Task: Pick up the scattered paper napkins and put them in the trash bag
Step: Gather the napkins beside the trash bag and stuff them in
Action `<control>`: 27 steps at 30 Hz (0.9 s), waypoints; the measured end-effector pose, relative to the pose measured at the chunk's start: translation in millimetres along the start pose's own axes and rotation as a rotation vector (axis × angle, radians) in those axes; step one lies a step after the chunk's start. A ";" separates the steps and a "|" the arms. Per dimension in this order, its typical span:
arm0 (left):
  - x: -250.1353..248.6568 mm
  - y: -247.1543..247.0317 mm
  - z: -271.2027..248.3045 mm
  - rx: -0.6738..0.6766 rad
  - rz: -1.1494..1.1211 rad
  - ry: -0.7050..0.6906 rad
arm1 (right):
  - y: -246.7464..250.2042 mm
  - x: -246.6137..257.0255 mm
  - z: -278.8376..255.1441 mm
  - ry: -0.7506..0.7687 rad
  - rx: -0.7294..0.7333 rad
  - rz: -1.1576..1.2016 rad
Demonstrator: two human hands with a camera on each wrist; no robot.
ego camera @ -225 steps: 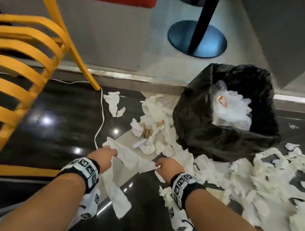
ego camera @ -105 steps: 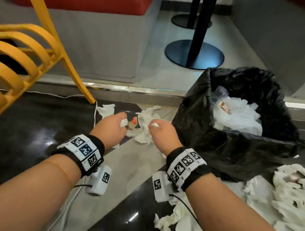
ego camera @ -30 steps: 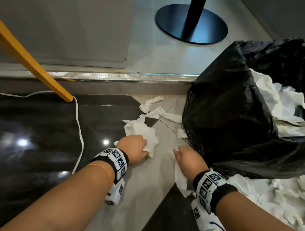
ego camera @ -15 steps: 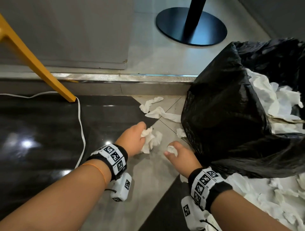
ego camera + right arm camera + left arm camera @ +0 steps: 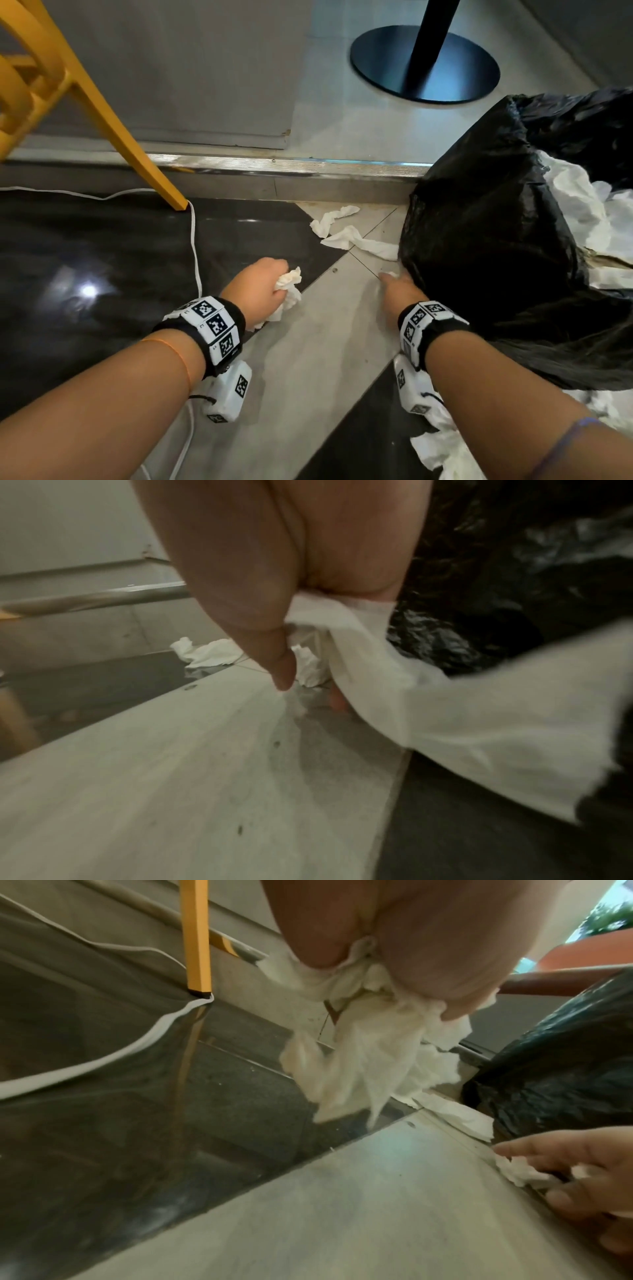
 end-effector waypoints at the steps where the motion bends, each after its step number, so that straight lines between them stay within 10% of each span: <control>1: 1.7 0.6 -0.7 -0.025 -0.018 -0.005 | 1.3 -0.4 3.2 -0.004 0.027 -0.038; 15: 0.4 -24.5 4.1 0.117 0.020 -0.022 | 30.6 35.6 -11.8 0.098 -0.206 0.328; 27: 28.3 -65.5 -11.8 0.555 0.315 0.037 | 29.9 62.9 36.4 0.045 0.051 0.076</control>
Point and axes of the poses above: each hand's wrist, its own z-axis towards the middle knuckle, its own y-axis out of the back of the hand, x = y × z, the point moved 3 cm from there along z, towards the middle knuckle, and after that the axes turned 6 degrees about -y, right-handed, at the moved point
